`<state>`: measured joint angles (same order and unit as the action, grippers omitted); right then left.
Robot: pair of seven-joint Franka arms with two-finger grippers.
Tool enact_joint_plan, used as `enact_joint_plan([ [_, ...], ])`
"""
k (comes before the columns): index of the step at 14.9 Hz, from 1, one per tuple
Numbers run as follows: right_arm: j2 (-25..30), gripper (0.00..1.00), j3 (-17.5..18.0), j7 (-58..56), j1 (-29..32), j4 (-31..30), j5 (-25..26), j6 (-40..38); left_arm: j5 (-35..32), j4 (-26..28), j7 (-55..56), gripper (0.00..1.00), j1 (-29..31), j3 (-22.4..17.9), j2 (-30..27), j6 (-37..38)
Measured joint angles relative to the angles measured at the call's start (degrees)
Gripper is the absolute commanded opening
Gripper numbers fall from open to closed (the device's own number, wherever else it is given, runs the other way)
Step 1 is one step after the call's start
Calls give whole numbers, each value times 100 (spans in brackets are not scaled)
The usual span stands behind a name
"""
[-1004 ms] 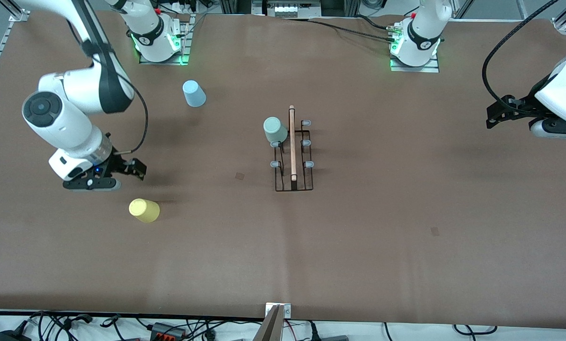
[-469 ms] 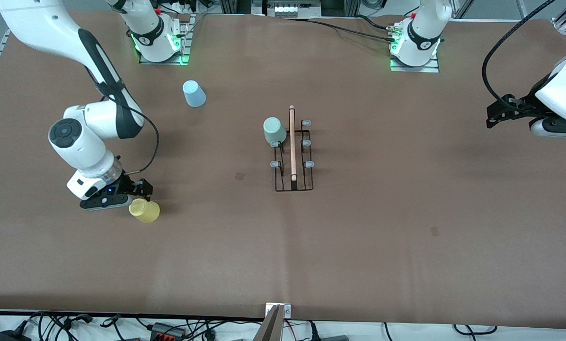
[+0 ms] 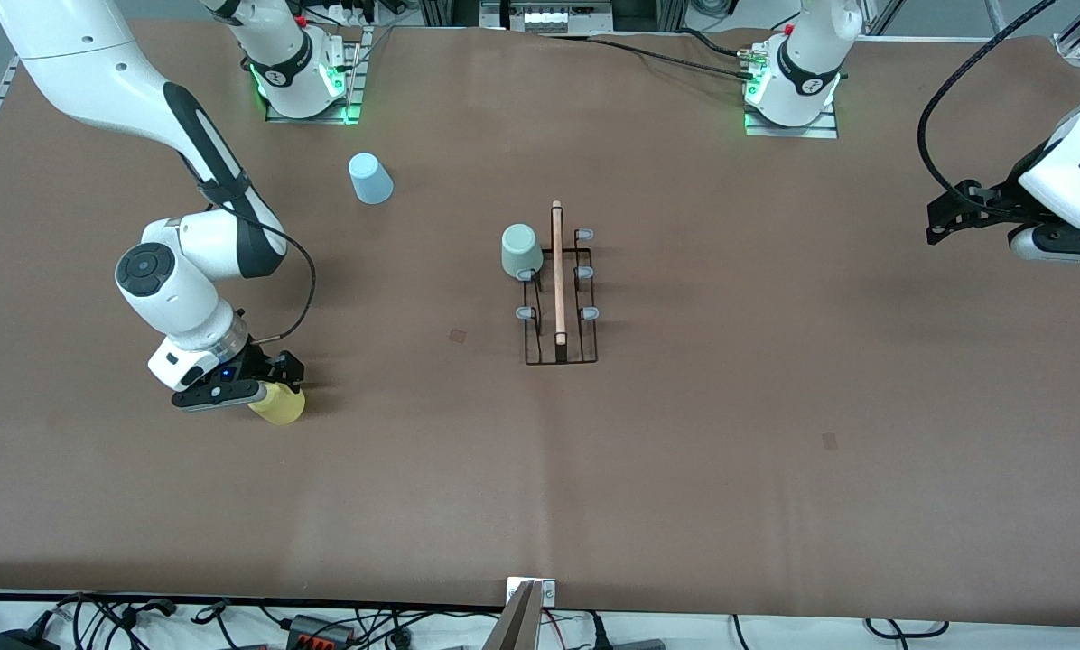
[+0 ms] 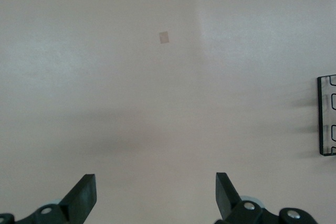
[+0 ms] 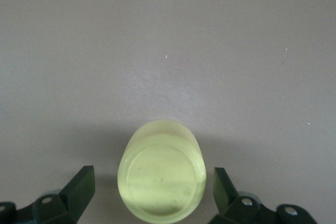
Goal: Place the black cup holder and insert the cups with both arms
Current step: 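Lift the yellow cup and lower it onto a rack peg with the right gripper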
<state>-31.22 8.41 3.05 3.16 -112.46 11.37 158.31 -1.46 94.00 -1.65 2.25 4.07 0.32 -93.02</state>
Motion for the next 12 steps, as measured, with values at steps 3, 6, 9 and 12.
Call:
enact_joint_plan([
  [3,-78,61,-8,-39,0,5,4,120,8,0,0,100,-16,35,23,8],
  [6,-90,34,-39,-198,0,17,7,147,9,1,4,100,-13,67,25,139],
  [9,-9,26,-52,-427,1,93,28,132,9,1,4,100,-8,66,35,139],
  [12,439,24,-38,-448,-79,169,44,-545,9,0,1,100,-2,62,35,-36],
])
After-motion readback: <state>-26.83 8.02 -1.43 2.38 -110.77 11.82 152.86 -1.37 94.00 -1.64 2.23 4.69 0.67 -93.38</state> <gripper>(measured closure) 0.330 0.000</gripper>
